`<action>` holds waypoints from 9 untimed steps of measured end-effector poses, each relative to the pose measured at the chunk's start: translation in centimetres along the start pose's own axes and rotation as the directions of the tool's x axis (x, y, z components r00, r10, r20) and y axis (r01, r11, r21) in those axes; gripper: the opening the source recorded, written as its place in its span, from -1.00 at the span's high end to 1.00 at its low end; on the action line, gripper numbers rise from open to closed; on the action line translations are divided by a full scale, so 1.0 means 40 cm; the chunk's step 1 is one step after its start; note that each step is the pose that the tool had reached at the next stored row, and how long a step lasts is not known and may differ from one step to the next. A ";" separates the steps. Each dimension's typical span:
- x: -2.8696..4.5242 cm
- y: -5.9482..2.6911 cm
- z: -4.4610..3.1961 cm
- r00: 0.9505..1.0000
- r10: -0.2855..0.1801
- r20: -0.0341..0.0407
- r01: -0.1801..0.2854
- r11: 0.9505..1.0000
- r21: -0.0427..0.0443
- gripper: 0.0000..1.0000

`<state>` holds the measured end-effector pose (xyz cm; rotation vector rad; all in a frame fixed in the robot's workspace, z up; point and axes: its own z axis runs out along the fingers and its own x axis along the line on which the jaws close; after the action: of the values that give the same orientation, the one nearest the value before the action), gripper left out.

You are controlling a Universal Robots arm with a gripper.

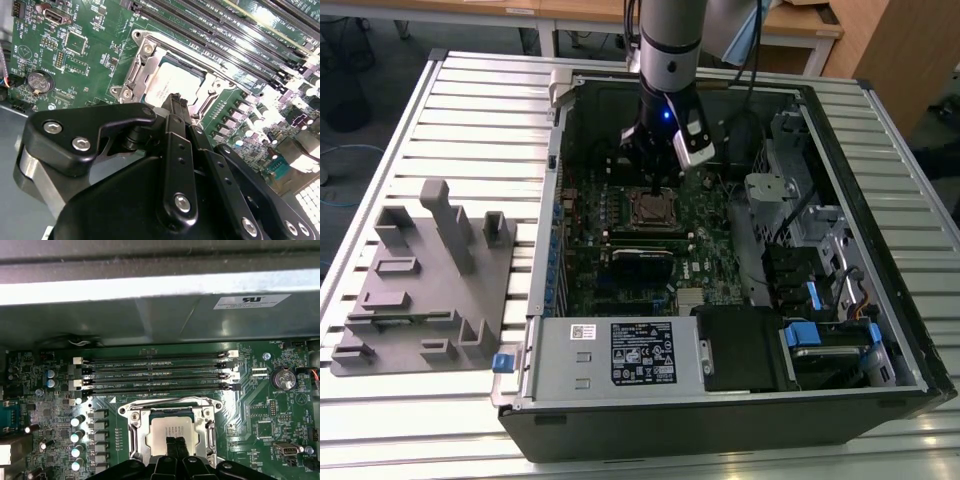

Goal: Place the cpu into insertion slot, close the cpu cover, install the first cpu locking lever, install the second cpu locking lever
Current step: 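Install the second cpu locking lever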

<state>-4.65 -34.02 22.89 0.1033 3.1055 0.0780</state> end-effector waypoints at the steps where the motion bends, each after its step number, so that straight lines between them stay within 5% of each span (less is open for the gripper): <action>1: 0.000 0.000 -0.002 1.000 0.000 0.000 0.000 1.000 0.000 0.80; 9: 0.000 0.001 -0.014 1.000 0.000 0.000 0.000 1.000 0.000 0.80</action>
<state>-4.65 -34.02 23.46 0.1034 3.1055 0.0780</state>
